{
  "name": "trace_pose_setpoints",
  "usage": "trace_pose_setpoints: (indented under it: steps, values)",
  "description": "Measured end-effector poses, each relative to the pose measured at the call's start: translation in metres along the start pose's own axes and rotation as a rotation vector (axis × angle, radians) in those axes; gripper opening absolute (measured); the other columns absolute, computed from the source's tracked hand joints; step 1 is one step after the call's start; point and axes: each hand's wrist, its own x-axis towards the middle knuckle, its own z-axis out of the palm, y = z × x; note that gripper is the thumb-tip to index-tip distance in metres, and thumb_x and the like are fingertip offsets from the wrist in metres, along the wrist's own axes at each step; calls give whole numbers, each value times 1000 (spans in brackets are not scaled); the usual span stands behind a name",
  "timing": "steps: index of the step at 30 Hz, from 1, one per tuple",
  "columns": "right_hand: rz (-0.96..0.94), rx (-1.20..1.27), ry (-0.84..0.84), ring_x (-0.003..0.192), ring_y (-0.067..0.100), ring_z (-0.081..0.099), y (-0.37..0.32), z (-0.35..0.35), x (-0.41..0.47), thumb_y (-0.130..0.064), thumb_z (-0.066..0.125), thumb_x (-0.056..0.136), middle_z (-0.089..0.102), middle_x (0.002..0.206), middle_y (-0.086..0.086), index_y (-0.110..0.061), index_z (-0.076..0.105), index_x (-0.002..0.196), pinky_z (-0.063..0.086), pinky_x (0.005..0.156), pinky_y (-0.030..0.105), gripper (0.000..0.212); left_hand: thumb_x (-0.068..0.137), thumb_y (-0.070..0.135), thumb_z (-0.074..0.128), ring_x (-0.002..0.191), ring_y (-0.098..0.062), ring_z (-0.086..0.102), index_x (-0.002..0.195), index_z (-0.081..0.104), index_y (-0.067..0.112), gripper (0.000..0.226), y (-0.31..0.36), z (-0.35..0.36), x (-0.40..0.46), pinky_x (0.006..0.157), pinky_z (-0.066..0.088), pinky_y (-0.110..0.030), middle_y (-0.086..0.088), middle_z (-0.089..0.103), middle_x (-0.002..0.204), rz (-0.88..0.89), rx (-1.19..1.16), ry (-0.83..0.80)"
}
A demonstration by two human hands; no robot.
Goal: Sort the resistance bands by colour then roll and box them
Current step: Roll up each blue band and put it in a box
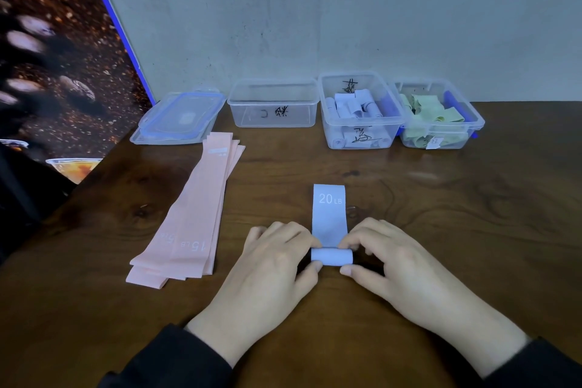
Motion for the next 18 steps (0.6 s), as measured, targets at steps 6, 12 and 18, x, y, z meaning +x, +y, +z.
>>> trace_pose_setpoints:
  steps: [6,12,18]
  values:
    - [-17,-14,-6,104,8,53,0,2,1,-53,48,98,53,106,-25,-35,67,114,41,92,20,30,94,45,54,109,-1,47,116,59,36,24,-1,0,0,101,33,-26,23,56,115,-7,-2,-1]
    - [3,-6,4,107,4,51,0,1,0,-46,64,93,51,106,-27,-41,61,107,40,89,16,15,96,49,41,108,0,47,118,62,34,34,0,0,0,99,36,-26,22,56,115,-3,5,4]
    - [0,-13,5,105,5,54,0,1,0,-51,50,98,53,107,-25,-35,66,114,43,91,20,27,94,43,57,107,0,47,118,59,35,25,-1,0,0,100,34,-26,22,54,116,-14,3,11]
